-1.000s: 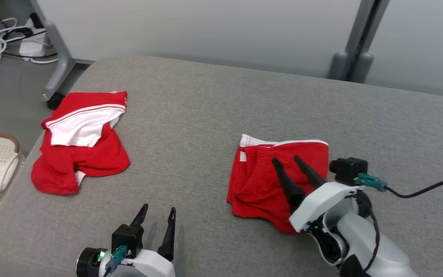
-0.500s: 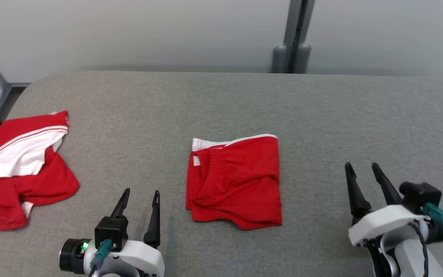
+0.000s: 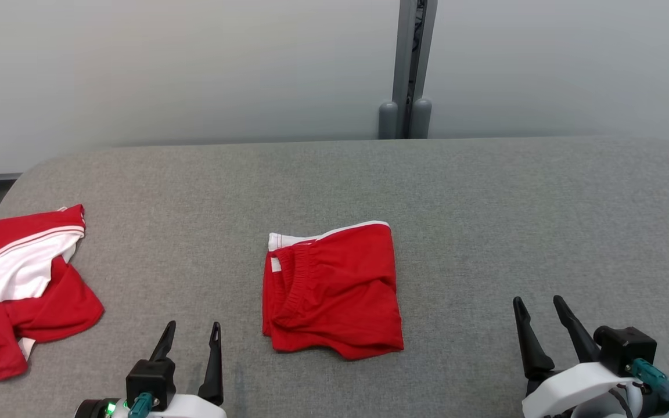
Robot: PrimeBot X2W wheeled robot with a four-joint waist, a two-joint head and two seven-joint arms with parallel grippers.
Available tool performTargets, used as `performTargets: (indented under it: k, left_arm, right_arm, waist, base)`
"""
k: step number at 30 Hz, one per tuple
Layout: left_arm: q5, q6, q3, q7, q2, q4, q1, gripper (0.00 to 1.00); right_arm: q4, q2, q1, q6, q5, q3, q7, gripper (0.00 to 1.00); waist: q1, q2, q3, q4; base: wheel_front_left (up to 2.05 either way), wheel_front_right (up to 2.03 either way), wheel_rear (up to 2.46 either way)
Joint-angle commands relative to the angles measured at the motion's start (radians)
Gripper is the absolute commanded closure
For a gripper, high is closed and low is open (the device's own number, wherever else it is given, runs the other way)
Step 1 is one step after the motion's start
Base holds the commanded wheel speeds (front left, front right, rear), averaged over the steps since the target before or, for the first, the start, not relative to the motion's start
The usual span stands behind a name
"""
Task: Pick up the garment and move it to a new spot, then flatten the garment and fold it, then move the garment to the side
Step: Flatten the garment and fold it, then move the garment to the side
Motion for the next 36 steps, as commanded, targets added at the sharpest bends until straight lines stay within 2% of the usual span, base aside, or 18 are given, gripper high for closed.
performTargets:
  k: [1, 11, 19, 29, 36]
  left_arm:
    - [0.006, 0.003, 0.007, -0.001, 0.004, -0.002, 0.012, 0.00]
    - [0.017, 0.004, 0.050, -0.001, 0.004, -0.020, 0.053, 0.00]
    - [0.010, -0.005, 0.049, -0.001, 0.004, -0.025, 0.059, 0.00]
    - [-0.003, -0.009, 0.001, -0.001, 0.004, -0.048, 0.021, 0.00]
    - [-0.037, 0.000, -0.054, -0.001, 0.003, -0.045, -0.030, 0.00]
  right_arm:
    - [-0.004, -0.006, 0.014, 0.000, 0.004, 0.004, -0.005, 0.00]
    - [-0.014, -0.006, 0.032, 0.000, 0.017, 0.024, -0.005, 0.00]
    - [-0.004, -0.006, 0.027, 0.000, 0.023, 0.044, -0.005, 0.00]
    - [0.026, -0.005, -0.052, 0.000, 0.038, 0.112, -0.005, 0.00]
    - [0.115, -0.005, -0.183, 0.000, 0.080, 0.203, -0.005, 0.00]
  waist:
    - [0.0000, -0.0001, -0.009, -0.006]
    - [0.0000, -0.0001, -0.029, -0.025]
    - [0.0000, -0.0001, -0.018, -0.013]
    - [0.0000, -0.0001, 0.062, 0.044]
    - [0.0000, -0.0001, 0.155, 0.115]
  base:
    - [0.00, 0.00, 0.00]
    - [0.00, 0.00, 0.00]
    - [0.00, 0.00, 0.00]
    - [0.00, 0.00, 0.00]
    - [0.00, 0.00, 0.00]
